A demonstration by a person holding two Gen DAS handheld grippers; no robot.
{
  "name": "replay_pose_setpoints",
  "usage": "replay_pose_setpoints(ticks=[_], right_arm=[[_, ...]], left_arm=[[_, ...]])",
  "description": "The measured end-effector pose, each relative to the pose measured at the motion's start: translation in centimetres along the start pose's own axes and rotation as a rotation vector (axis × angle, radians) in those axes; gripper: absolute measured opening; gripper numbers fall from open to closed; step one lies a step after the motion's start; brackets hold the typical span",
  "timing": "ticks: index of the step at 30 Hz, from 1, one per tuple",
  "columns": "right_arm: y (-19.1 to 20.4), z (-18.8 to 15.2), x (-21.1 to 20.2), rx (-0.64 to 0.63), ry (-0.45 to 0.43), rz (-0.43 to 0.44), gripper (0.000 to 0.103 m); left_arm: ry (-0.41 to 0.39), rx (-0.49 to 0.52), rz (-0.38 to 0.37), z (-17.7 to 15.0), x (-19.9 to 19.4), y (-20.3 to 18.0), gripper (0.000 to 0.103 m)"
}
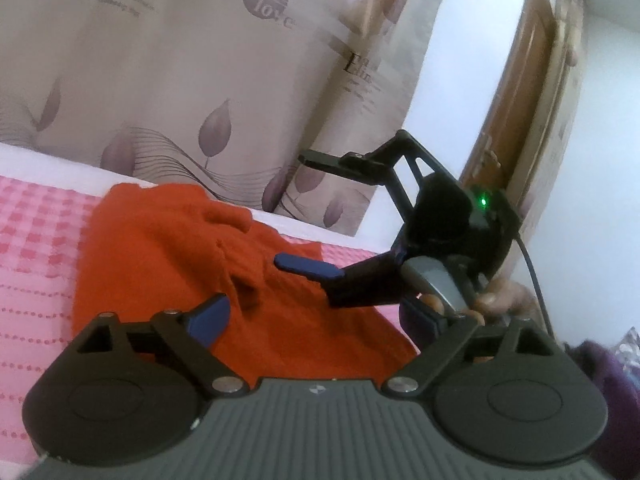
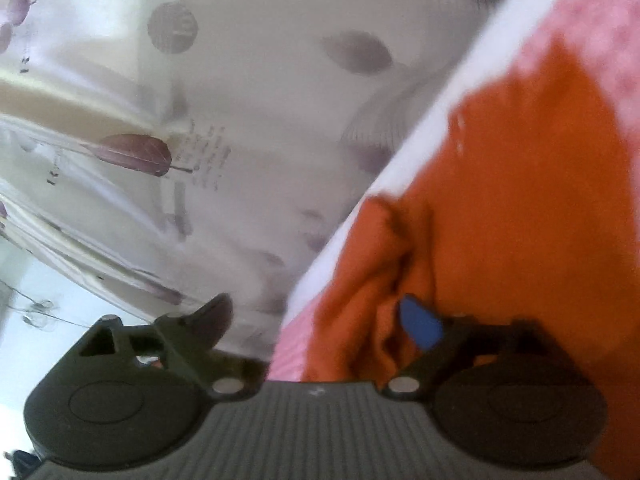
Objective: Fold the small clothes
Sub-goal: 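Fold the held sweater edge over toward the left gripper with the right gripper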
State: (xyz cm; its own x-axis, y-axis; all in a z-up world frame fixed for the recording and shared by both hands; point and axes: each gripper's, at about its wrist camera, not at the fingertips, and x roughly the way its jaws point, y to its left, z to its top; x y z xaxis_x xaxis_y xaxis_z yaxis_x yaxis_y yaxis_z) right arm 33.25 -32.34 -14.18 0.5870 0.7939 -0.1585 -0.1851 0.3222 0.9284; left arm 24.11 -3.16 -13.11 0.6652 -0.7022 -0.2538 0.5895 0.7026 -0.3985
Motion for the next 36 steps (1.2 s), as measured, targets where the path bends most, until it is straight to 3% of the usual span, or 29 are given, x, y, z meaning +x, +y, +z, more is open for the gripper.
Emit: replay_pose_setpoints(ticks=[4,10,16,18,19,21,23,25,30,33,36], right_arm=[[-0.1,0.1,1.5,-0.035,0.062,-0.086,0.092],[0.5,-0.2,3.3,-0.073,0.128,-0.089,0.094],[2.6,0.0,6.7,-0.219,0.227,-0.180,0.096],[3.2,-0.5,7.5,-0.306,0.248,-0.232,0.086],[3.7,-1.0,7.8,-0.377,0.268,-0.263,0.068],[4.1,-1.9,7.9,-0.478,0.275,-0.288,0.056],[4.2,-1.7,7.3,-0.493,0.248,-0.305,0.033],[4.6,-1.6,6.4,-0.520,0.191,-0.313,0.023],[3.9,-2.1,5.3,-0.496,0.086,-0.331,0.018],[2.5,-1.9,4.5,-0.419,0.067,-0.305,0.018],[2.2,-1.6,4.5,-0.361,0.095,-0.254,0.021]], left_arm=[[0.030,0.008,-0.020,-0.1,0.2,-0.2,0.093],[0.077,-0.022,-0.055,-0.1,0.9,0.3,0.094],[0.098,-0.006,-0.080,-0.2,1.1,0.2,0.095],[0.104,0.003,-0.088,-0.2,1.2,0.1,0.095],[0.102,0.008,-0.090,-0.2,1.1,0.0,0.095],[0.079,-0.001,-0.094,-0.1,0.6,0.2,0.095],[0.056,-0.091,-0.122,0.2,-0.3,1.4,0.095],[0.003,-0.216,-0.135,0.4,-1.5,3.1,0.095],[-0.166,-0.374,0.017,0.6,-3.7,6.2,0.098],[-0.148,-0.403,0.066,0.6,-3.1,6.8,0.098],[-0.093,-0.359,0.079,0.4,-2.2,6.4,0.099]])
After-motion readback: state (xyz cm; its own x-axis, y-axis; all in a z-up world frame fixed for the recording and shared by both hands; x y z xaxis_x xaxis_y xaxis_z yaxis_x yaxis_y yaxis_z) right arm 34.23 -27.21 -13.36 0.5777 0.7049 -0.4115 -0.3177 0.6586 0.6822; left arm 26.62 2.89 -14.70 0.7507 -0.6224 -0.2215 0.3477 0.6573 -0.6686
